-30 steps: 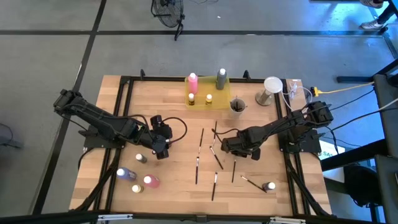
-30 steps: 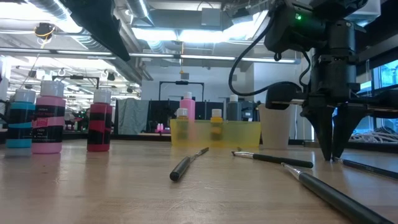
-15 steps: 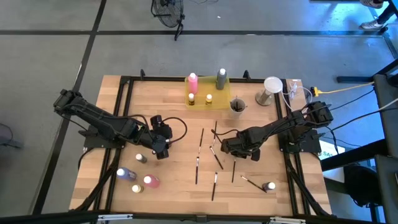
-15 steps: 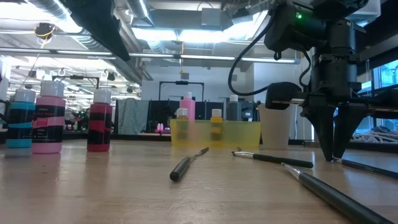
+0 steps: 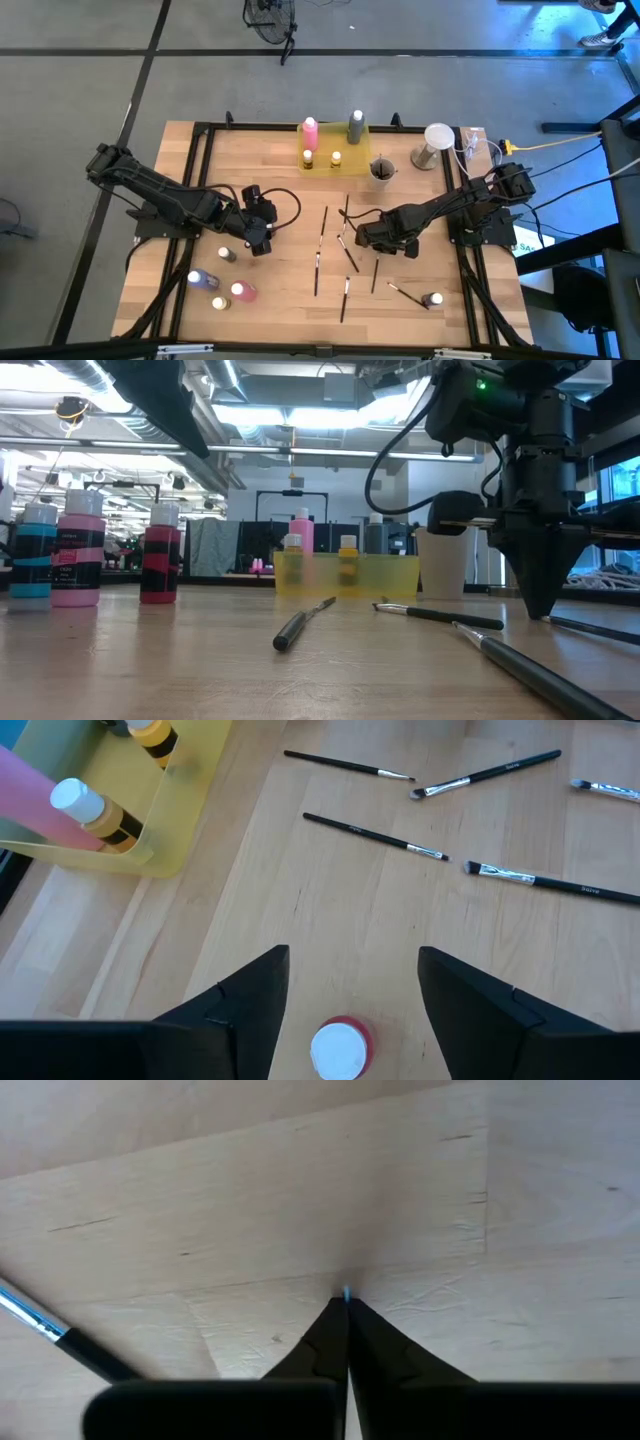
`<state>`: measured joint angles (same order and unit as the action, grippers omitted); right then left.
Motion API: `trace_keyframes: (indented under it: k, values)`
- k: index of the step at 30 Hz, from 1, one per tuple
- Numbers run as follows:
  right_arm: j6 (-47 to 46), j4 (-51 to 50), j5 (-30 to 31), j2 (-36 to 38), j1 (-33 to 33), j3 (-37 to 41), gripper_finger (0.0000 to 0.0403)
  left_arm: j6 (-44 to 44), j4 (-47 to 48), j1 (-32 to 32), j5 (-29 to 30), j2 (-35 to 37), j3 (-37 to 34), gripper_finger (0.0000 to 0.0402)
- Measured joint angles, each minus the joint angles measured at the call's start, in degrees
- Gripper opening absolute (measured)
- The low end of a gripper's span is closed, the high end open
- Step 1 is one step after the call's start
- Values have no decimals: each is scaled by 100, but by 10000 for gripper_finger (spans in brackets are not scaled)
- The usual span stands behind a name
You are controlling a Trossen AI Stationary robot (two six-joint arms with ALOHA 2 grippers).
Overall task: Pick & Place Paint Supplies
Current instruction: Put the silver paint brush into the white cup
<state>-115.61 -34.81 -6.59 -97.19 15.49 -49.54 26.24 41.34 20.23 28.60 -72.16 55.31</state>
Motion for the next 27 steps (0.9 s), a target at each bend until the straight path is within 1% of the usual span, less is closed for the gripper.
trace_keyframes:
  k: [6, 11, 16, 20, 25, 27]
  values:
    - [241, 1, 12, -83, -2, -15, 2, 0, 0, -1, 1, 1, 0, 217]
    - [645, -86, 334, -90, 13, -114, 1, 0, 0, 0, 0, 2, 0, 219]
    - [1196, -294, 393, -131, -20, -335, 1, 0, 0, -1, 0, 1, 0, 217]
    - [1575, -439, 719, -137, -25, -554, 1, 0, 0, 0, 2, 0, 0, 219]
    - [2013, -839, 863, 21, 28, -908, 0, 0, -1, 0, 1, 1, 0, 217]
    - [2102, -1180, 974, 85, 64, -1081, 0, 0, -1, -1, 1, 2, 0, 217]
